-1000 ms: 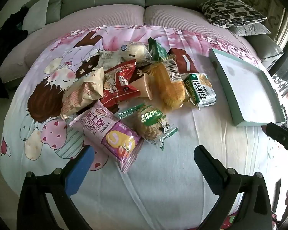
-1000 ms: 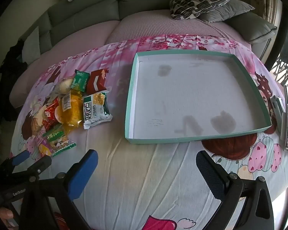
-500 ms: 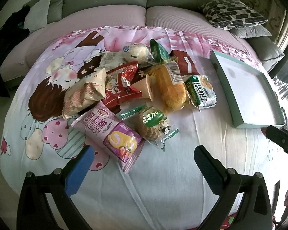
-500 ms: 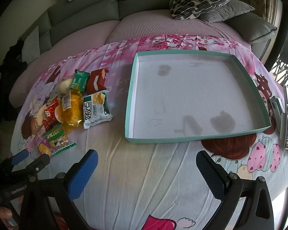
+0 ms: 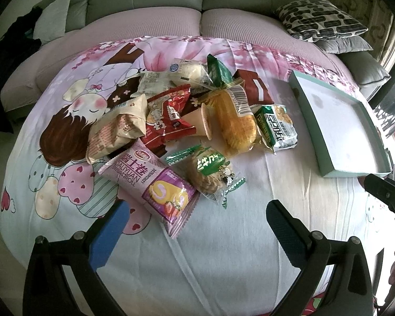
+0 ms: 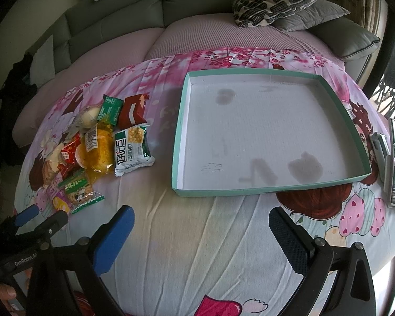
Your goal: Organize snacks
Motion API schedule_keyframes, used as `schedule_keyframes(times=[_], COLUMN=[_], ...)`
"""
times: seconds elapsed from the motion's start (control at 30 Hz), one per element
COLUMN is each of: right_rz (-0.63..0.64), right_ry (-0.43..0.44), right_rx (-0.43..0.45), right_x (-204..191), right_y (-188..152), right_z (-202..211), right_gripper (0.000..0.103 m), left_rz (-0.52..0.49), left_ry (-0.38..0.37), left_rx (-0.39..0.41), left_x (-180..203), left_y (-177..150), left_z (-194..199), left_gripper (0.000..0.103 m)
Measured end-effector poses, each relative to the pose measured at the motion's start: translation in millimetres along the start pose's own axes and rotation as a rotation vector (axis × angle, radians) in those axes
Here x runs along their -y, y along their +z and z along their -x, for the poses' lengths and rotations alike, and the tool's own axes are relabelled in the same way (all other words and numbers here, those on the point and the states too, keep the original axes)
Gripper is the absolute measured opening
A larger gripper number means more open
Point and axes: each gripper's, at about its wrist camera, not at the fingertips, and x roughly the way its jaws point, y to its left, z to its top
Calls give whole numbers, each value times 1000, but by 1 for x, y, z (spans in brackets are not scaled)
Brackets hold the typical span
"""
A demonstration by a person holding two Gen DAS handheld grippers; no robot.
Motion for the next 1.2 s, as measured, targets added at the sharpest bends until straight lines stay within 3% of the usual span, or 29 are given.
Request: schedule_keyframes(times=[0.53, 0.73, 1.1, 1.2], right_rz=[11, 20, 90, 121], right_ry=[-5, -1, 166, 214], right_rx=[-6, -5, -5, -22], right_x=[-3, -8, -64, -87], right_y=[1, 6, 22, 23], right_z=[-1, -4, -21, -31], right_gripper=[103, 103, 103, 103], left_rz=[11, 26, 122, 161], left_ry=[-2, -60, -9, -25], left_rx=[37, 48, 111, 79], left_x=[-4, -11, -56, -68], left_y=[0, 4, 12, 9], left_z=[0, -1, 0, -9], left_gripper=[103, 103, 103, 103])
